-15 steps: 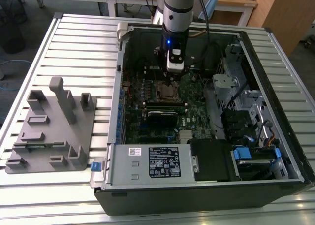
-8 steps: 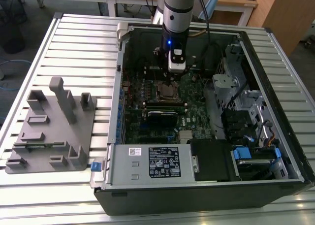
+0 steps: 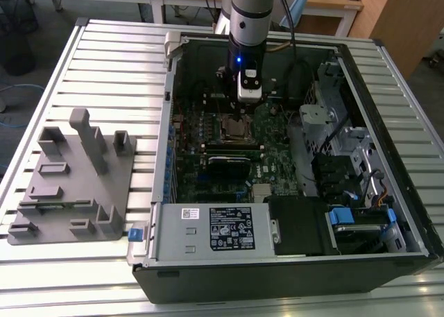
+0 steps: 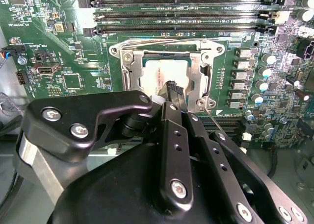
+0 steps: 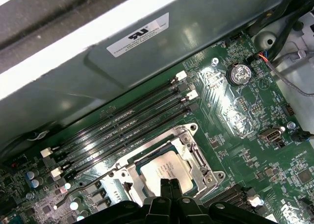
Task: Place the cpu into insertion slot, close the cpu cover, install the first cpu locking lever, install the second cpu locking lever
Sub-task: 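Close the cpu cover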
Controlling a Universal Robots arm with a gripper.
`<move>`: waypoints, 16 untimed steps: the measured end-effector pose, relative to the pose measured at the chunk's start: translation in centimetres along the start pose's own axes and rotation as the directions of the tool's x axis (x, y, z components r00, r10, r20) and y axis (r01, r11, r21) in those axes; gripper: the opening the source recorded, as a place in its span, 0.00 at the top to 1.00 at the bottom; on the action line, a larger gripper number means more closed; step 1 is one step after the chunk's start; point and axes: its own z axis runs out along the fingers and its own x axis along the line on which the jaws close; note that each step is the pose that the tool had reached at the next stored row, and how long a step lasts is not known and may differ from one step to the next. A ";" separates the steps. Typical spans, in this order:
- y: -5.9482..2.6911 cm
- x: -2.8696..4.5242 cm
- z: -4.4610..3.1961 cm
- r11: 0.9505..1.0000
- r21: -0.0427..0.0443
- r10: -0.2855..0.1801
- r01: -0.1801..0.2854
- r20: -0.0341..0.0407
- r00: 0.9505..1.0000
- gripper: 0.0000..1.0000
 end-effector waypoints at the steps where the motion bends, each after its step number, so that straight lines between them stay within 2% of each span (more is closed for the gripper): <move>1: 0.00 0.00 0.00 1.000 0.000 0.000 0.000 0.000 1.000 0.89; 8: 0.00 0.00 0.01 1.000 0.000 -0.014 0.014 0.000 1.000 0.89; 12: 0.00 0.00 0.02 0.998 -0.001 -0.069 0.069 -0.001 0.998 0.89; 16: 0.00 0.00 0.05 0.991 -0.003 -0.134 0.134 -0.002 0.991 0.89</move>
